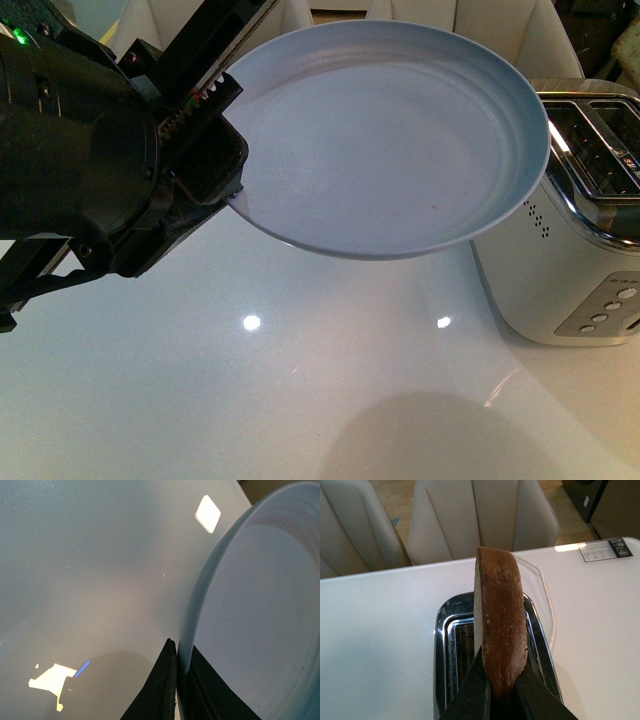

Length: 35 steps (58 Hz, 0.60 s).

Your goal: Left arm holds plate, right arm toasts bread

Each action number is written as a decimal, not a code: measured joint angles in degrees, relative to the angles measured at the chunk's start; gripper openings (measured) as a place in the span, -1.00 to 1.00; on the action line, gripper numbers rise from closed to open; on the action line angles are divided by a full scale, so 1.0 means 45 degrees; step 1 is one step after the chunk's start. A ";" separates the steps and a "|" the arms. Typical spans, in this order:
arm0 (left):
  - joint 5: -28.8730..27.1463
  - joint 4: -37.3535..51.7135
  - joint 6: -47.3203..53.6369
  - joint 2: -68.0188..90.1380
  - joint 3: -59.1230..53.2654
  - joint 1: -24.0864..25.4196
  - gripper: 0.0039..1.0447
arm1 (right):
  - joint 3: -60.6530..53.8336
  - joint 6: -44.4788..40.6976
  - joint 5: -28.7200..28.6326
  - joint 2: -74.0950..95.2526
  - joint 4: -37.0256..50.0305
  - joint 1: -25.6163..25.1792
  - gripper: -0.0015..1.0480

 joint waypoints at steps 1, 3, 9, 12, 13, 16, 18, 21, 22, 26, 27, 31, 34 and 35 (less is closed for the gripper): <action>0.0000 0.0000 0.0000 0.0000 0.0000 0.0000 -0.95 | 0.0024 -0.0019 0.0000 0.0087 0.0000 0.0044 -0.94; 0.0000 0.0000 0.0000 0.0000 0.0000 0.0000 -0.95 | 0.0049 -0.0058 0.0019 0.0204 0.0000 0.0107 -0.94; 0.0000 0.0000 0.0000 0.0000 0.0000 0.0000 -0.95 | 0.0097 -0.0141 0.0160 0.0525 0.0000 0.0306 -0.94; 0.0000 0.0000 0.0000 0.0000 0.0000 -0.0005 -0.95 | 0.0107 -0.0141 0.0209 0.0636 0.0005 0.0369 -0.94; 0.0000 0.0000 0.0000 0.0000 0.0000 0.0000 -0.95 | 0.0112 -0.0141 0.0219 0.0680 0.0005 0.0384 -0.94; 0.0000 0.0000 0.0000 0.0000 0.0000 0.0000 -0.95 | 0.0117 -0.0141 0.0262 0.0806 0.0044 0.0452 -0.94; 0.0000 0.0000 -0.0005 0.0000 0.0000 0.0000 -0.95 | 0.0117 -0.0141 0.0282 0.0850 0.0073 0.0481 -0.94; 0.0000 0.0000 -0.0005 0.0000 0.0000 0.0000 -0.95 | 0.0117 -0.0141 0.0291 0.0908 0.0097 0.0515 -0.94; 0.0000 0.0000 -0.0005 0.0000 0.0000 0.0000 -0.95 | 0.0117 -0.0141 0.0296 0.0923 0.0102 0.0529 -0.94; -0.0005 0.0000 -0.0019 0.0000 0.0000 0.0000 -0.95 | 0.0117 -0.0141 0.0306 0.0996 0.0165 0.0563 -0.94; 0.0000 0.0000 -0.0019 0.0000 0.0000 0.0000 -0.95 | 0.0117 -0.0141 0.0321 0.1015 0.0185 0.0573 -0.94; 0.0000 0.0000 -0.0024 0.0000 0.0000 0.0000 -0.95 | 0.0107 -0.0141 0.0330 0.1069 0.0257 0.0607 -0.94; 0.0000 0.0000 -0.0024 0.0000 0.0000 0.0000 -0.95 | 0.0087 -0.0141 0.0330 0.1117 0.0325 0.0631 -0.94; 0.0000 0.0000 -0.0024 0.0000 0.0000 0.0000 -0.95 | 0.0083 -0.0141 0.0335 0.1132 0.0330 0.0631 -0.94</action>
